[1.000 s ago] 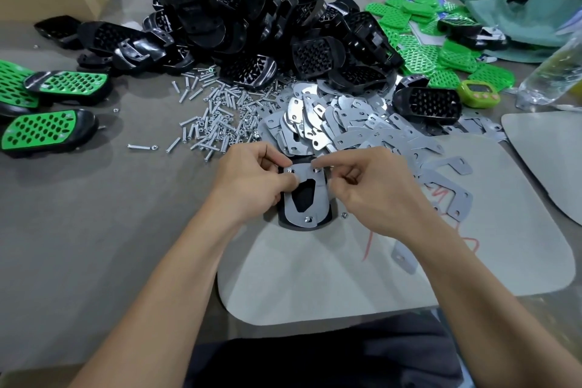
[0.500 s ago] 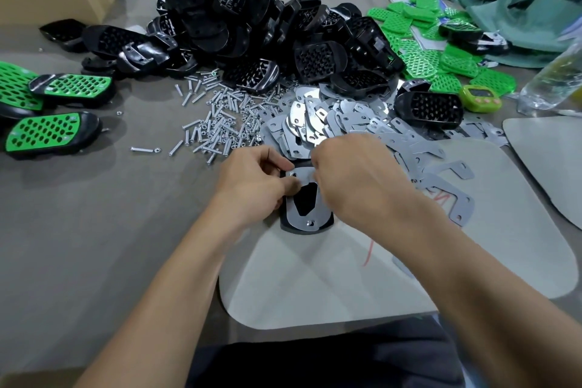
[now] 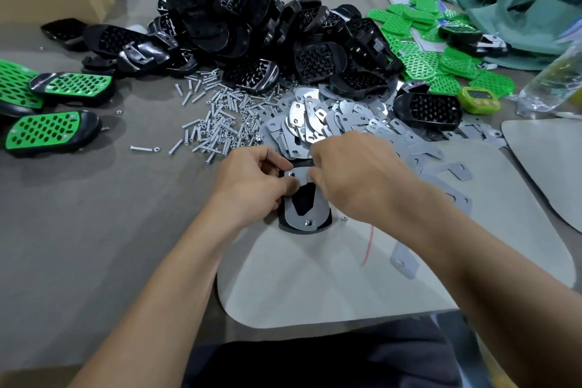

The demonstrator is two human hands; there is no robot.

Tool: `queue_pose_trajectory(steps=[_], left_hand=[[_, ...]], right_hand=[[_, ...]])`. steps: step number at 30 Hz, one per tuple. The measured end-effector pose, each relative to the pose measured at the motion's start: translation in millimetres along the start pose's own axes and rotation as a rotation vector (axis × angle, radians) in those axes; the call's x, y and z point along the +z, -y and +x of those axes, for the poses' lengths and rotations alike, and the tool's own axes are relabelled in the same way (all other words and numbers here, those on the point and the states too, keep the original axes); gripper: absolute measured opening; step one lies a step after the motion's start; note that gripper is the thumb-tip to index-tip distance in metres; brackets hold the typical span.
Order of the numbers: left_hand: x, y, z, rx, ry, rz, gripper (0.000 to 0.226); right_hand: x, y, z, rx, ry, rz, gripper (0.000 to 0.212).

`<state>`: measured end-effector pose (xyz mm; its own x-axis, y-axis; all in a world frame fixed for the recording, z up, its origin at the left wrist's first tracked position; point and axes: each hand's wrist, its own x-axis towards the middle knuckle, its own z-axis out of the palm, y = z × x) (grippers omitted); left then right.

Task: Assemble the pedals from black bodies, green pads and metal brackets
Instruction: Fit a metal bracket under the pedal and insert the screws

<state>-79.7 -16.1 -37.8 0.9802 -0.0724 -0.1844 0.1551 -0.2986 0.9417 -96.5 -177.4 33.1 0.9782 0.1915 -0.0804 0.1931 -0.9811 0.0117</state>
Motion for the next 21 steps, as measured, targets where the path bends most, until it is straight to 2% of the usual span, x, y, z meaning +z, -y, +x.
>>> queue_pose_trajectory(steps=[2, 6, 10, 13, 15, 17, 21], left_hand=[[0, 0, 1, -0.005, 0.003, 0.006, 0.023], [-1, 0, 2, -0.009, 0.01, 0.018, 0.024], [-1, 2, 2, 0.001, 0.004, 0.018, 0.024], [0, 2, 2, 0.004, 0.006, 0.014, 0.024], [-1, 2, 2, 0.005, 0.009, 0.01, 0.024], [-1, 3, 2, 0.011, 0.009, 0.001, 0.024], [0, 2, 2, 0.005, 0.01, 0.0, 0.024]], right_hand=[[2, 3, -1, -0.006, 0.007, -0.002, 0.016], [-1, 8, -5, -0.07, -0.026, 0.0, 0.029], [-4, 8, -5, -0.168, 0.007, -0.015, 0.026], [-4, -6, -3, -0.163, 0.005, 0.15, 0.031], [-4, -14, -1, -0.079, -0.008, 0.235, 0.004], [-1, -14, 1, -0.036, -0.042, 0.184, 0.025], [1, -3, 2, -0.046, -0.058, 0.021, 0.024]])
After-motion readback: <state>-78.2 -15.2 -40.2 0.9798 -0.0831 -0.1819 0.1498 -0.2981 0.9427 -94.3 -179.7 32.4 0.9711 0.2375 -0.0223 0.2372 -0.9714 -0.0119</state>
